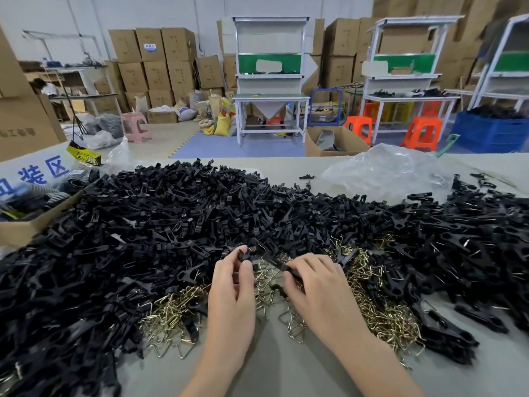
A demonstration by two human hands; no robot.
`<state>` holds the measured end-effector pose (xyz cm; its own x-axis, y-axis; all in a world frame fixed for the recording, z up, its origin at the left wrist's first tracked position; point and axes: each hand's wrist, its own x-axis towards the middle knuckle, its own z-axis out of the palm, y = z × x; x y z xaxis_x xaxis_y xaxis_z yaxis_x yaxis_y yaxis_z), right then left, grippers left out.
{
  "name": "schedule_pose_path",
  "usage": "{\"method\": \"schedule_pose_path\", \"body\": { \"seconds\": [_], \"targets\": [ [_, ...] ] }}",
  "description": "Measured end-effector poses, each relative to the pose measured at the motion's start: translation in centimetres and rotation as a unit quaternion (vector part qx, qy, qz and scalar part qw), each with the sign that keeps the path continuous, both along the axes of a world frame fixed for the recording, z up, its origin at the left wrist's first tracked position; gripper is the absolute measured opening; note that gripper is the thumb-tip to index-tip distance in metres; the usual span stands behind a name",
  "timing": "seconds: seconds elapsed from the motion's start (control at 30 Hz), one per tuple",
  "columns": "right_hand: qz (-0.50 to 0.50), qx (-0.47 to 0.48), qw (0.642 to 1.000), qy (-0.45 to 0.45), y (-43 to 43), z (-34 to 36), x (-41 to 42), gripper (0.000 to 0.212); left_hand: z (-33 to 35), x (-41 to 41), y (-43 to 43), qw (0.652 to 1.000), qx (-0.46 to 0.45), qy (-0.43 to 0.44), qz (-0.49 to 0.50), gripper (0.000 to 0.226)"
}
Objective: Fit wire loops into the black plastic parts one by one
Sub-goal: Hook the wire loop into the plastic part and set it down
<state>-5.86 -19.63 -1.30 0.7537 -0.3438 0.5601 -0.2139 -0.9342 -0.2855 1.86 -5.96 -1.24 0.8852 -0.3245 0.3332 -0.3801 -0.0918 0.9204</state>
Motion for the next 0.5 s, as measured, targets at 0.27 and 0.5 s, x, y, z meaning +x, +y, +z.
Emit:
{"method": "schedule_pose_path", "body": {
  "seconds": [0.27,0.5],
  "targets": [
    [0.107,0.063,0.992,0.002,-0.8,0.2,-1.2,0.037,0.0,-0.2,0.0,0.976,0.116,-0.160,-0.095,0.036],
    [0.121,0.597,0.783,-0.121,0.3,1.1,-0.6,0.026,-0.2,-1.3,-0.7,0.948,0.133,-0.277,-0.081,0.032]
  ]
}}
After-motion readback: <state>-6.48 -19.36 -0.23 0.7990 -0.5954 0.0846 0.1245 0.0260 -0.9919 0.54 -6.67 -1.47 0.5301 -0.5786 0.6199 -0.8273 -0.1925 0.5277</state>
